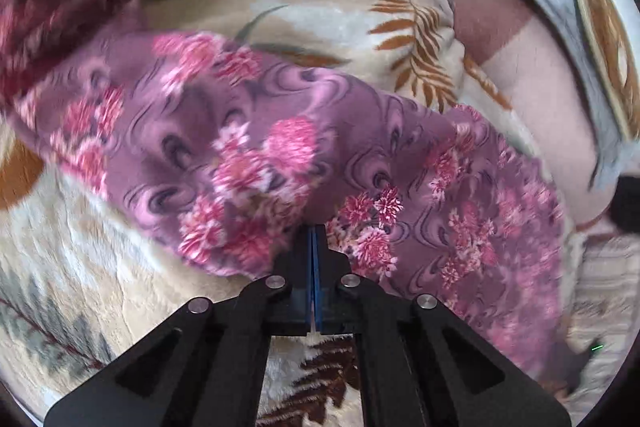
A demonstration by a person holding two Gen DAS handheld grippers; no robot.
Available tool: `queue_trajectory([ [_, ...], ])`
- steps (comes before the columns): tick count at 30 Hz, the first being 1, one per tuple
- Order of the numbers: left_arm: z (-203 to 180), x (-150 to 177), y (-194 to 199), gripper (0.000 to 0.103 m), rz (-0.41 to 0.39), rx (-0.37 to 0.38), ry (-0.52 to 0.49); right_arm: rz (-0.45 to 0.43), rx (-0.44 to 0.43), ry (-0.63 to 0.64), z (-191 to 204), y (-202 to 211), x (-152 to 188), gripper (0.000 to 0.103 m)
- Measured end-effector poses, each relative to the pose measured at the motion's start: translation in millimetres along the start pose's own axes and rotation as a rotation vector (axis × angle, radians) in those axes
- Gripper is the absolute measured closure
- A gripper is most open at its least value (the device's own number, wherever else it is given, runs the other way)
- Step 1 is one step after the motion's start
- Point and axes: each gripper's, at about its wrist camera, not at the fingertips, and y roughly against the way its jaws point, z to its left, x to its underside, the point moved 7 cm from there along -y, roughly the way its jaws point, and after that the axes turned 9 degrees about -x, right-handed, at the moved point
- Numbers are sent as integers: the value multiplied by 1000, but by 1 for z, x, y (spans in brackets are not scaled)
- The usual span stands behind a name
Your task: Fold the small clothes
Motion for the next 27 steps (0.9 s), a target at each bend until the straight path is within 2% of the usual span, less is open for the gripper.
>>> queue_trajectory([
  [1, 0, 2, 6, 102, -9, 10, -17, -31, -30, 22, 4, 6, 3, 99],
  [2, -2, 7, 13, 102, -19, 27, -48, -57, -46, 38, 7, 13, 6, 93],
  [4, -7, 24, 30, 101, -30, 87, -113, -85, -92, 54, 13, 30, 18, 91],
  [6, -16, 49, 40, 86, -10, 181, -168, -79, -174, 62, 18, 44, 34, 76],
  [7, -21, 61, 40, 79, 0, 197, -191, -75, -203, 67, 18, 50, 46, 74],
  [8, -25, 67, 38, 63, 7, 198, -206, -67, -221, 70, 17, 54, 53, 71],
  [9, -30, 74, 32, 56, 15, 187, -226, -41, -244, 70, 19, 56, 67, 69],
  [11, -40, 78, 13, 56, 34, 126, -249, 12, -260, 70, 17, 53, 91, 69],
  [12, -43, 76, 1, 58, 54, 111, -228, 32, -254, 74, 16, 52, 103, 69],
  [16, -54, 50, -2, 60, 37, 195, -115, 86, -251, 90, 13, 47, 139, 69],
  [17, -54, 44, -1, 80, 27, 197, -97, 83, -257, 95, 14, 47, 144, 69],
  [18, -54, 38, 0, 100, 16, 178, -98, 76, -255, 103, 16, 48, 146, 69],
  [21, -59, 17, 8, 101, -64, 85, -149, 77, -255, 146, 25, 51, 147, 69],
  [22, -60, 10, 13, 101, -106, 23, -190, 82, -254, 168, 26, 53, 150, 69],
  [23, -59, 4, 16, 101, -123, -13, -211, 90, -226, 208, 27, 51, 151, 74],
  [25, -53, -7, 14, 103, -201, -217, -280, 96, -149, 302, 30, 47, 149, 94],
  [26, -46, -13, 13, 103, -248, -369, -314, 95, -111, 322, 30, 45, 147, 102],
  [27, -37, -15, 10, 103, -261, -506, -355, 93, -91, 316, 28, 45, 145, 102],
])
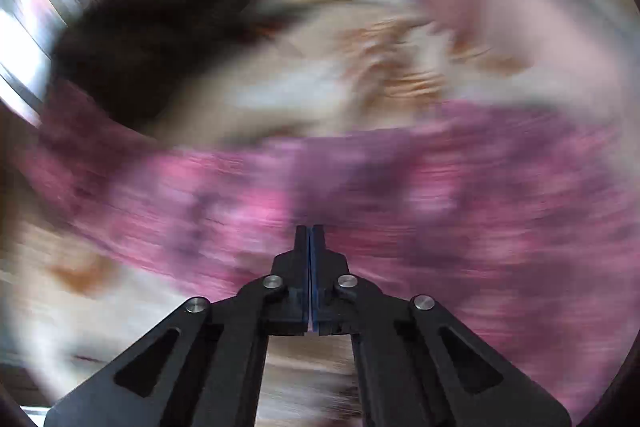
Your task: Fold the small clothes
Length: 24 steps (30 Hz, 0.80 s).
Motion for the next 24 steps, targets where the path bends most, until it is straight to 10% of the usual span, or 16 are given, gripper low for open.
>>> queue_trajectory([
  [4, 5, 37, 12, 103, 153, 422, 112, -88, -82, -37, 10, 30, -8, 95],
  [9, -27, 104, 88, 80, 59, 653, -36, -66, -169, 35, 29, 35, 16, 77],
  [12, -54, 136, 108, 67, 22, 679, -92, 82, -104, 52, 19, 4, 48, 79],
  [24, -79, 187, 105, 58, 119, 623, -127, 29, -195, -5, 0, 57, 59, 62],
])
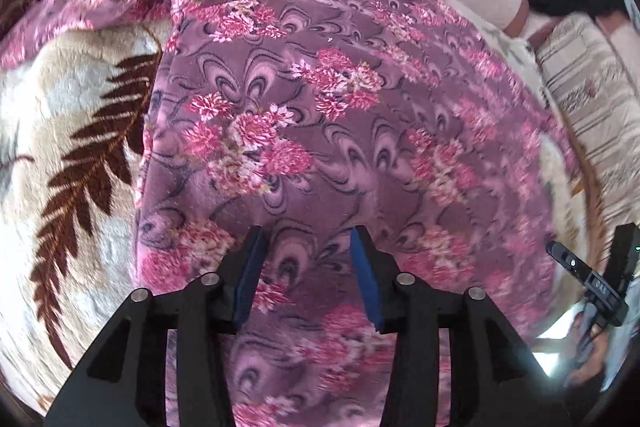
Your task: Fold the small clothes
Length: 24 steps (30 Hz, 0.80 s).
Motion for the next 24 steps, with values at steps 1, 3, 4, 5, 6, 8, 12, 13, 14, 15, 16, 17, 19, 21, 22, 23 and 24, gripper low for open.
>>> queue_trajectory([
  [1, 2, -1, -1, 56, 15, 3, 14, -65, -22, -47, -9, 14, -14, 61],
  [3, 2, 4, -6, 51, 20, 19, 42, -224, -33, -196, -47, 48, -50, 59],
  [4, 1, 4, -6, 50, 15, 25, 49, -290, -29, -272, -69, 62, -63, 58],
  [5, 0, 5, -8, 46, 9, 29, 52, -356, -15, -350, -94, 76, -77, 56],
  [6, -2, 6, -7, 40, 1, 37, 55, -418, 6, -430, -121, 88, -91, 56],
  [8, -4, 7, -8, 35, -13, 44, 59, -507, 39, -564, -167, 107, -112, 56],
  [12, -15, 8, -12, 20, -24, 29, 27, -592, 112, -703, -217, 118, -153, 47],
  [13, -16, 8, -13, 18, -25, 25, 21, -581, 165, -729, -226, 116, -156, 43],
  [14, -17, 7, -14, 17, -27, 23, 17, -562, 193, -769, -234, 108, -160, 40],
  [15, -18, 7, -14, 16, -30, 18, 13, -545, 166, -787, -241, 104, -161, 40],
  [16, -19, 7, -15, 16, -33, 12, 8, -511, 113, -818, -244, 91, -163, 41],
  [17, -19, 7, -16, 15, -37, 7, 5, -505, 89, -830, -244, 84, -165, 44],
  [19, -22, 4, -14, 15, -37, -2, -7, -539, 100, -775, -241, 86, -174, 83],
  [21, -26, 0, -10, 21, -47, -3, -33, -608, 145, -667, -232, 106, -187, 100],
  [22, -30, -5, -3, 21, -72, -1, -58, -678, 164, -604, -225, 124, -194, 100],
  [23, -34, -10, 4, 21, -104, -8, -80, -724, 182, -561, -219, 137, -202, 100],
  [24, -38, -18, 13, 21, -153, -27, -108, -768, 228, -519, -216, 153, -207, 100],
])
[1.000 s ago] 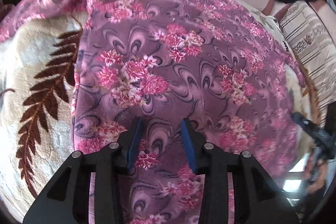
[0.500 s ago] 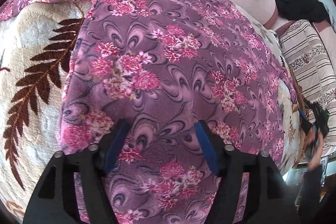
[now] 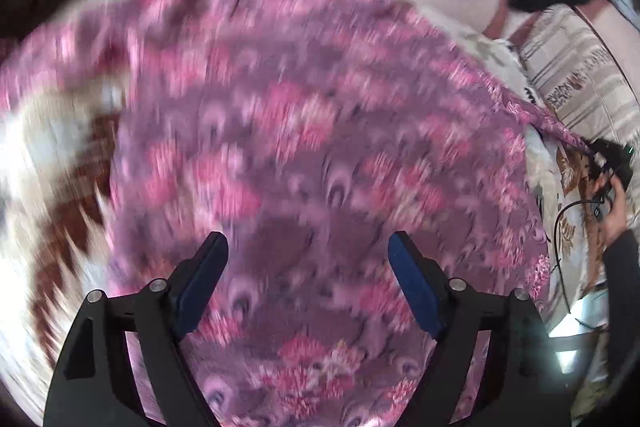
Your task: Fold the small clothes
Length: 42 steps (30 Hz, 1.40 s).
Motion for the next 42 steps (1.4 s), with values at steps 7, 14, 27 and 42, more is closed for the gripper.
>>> queue_trajectory([
  [7, 0, -39, -28, 21, 16, -2, 34, 137, 204, -21, -55, -29, 9, 94],
  [14, 11, -32, -56, 20, 98, 61, 128, 81, 90, -181, -73, -22, 5, 85],
  [27, 13, -32, -55, 16, 95, 118, 156, 187, -133, 312, 108, -24, 58, 99],
  [42, 35, -28, -46, 16, 168, 380, 317, 548, -309, 566, 270, -72, 303, 99],
])
